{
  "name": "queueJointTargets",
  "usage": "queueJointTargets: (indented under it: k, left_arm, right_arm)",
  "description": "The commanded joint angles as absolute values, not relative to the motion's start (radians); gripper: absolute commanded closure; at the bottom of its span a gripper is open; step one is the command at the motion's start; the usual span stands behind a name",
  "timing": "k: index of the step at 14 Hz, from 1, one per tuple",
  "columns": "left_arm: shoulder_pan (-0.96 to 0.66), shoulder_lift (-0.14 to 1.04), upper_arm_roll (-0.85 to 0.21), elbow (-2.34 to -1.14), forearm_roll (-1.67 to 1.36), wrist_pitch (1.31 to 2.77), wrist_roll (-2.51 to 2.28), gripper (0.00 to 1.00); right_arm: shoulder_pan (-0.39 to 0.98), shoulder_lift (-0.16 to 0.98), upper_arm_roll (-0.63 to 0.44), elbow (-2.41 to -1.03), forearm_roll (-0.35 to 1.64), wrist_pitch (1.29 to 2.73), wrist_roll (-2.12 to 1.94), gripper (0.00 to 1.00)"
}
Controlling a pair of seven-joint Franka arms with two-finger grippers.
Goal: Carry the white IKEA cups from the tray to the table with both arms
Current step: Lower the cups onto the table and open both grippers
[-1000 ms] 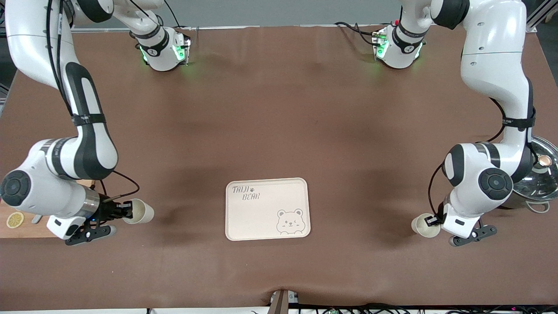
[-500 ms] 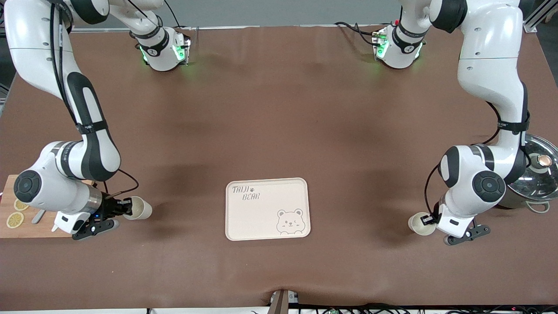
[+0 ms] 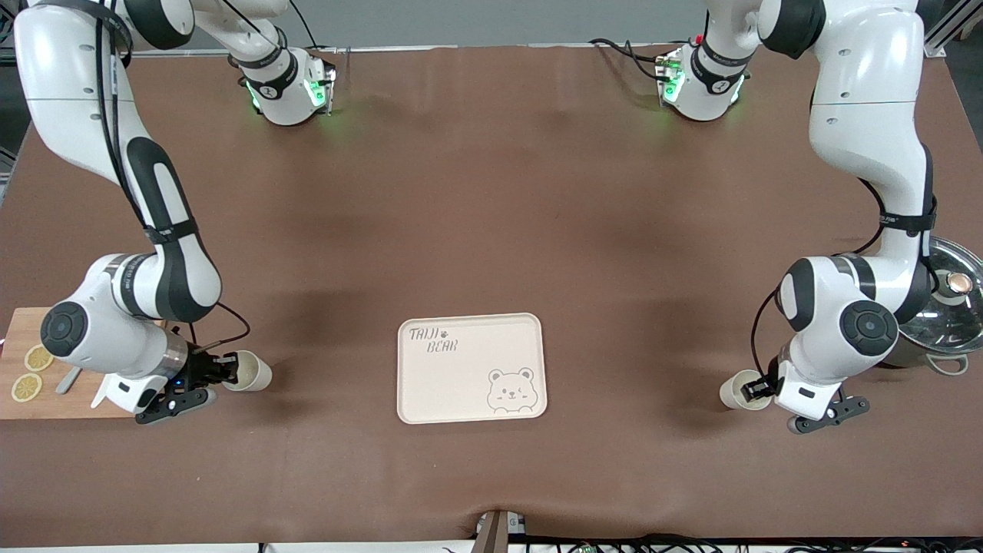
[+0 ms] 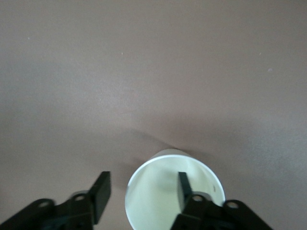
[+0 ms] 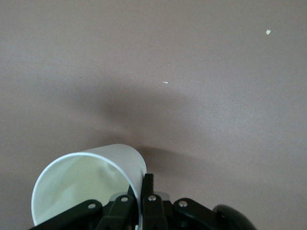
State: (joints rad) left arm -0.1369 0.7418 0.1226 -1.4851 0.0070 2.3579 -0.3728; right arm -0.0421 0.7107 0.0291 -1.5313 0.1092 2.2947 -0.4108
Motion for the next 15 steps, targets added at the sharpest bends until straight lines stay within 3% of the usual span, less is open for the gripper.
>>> queueJointTargets:
  k: [1,7,8,9,10,15]
  left_arm:
    - [-0.129,0.716,0.118,-1.483,-0.012,2.361,-0.338,0.00]
    - [-0.129,0.612,0.118,-1.486,-0.014,2.314,-0.310,0.00]
    - [-0.130,0.592,0.118,-1.485,-0.014,2.283,-0.301,0.00]
    - [-0.129,0.566,0.117,-1.486,-0.014,2.260,-0.289,0.00]
    - [-0.129,0.549,0.117,-1.486,-0.015,2.237,-0.267,0.00]
    - [-0.127,0.462,0.109,-1.483,-0.017,2.131,-0.218,0.00]
  right_arm:
    - [-0.049,0.726,0.038,-1.534,0.126,2.322,-0.433,1.00]
    - [-0.045,0.738,0.038,-1.532,0.127,2.335,-0.433,1.00]
    - [-0.044,0.738,0.038,-1.531,0.127,2.335,-0.431,0.76]
    - [-0.046,0.738,0.040,-1.528,0.129,2.333,-0.428,0.23]
    - [-0.048,0.738,0.038,-1.528,0.133,2.333,-0.428,0.00]
    - [-0.049,0.733,0.038,-1.497,0.135,2.321,-0.426,0.00]
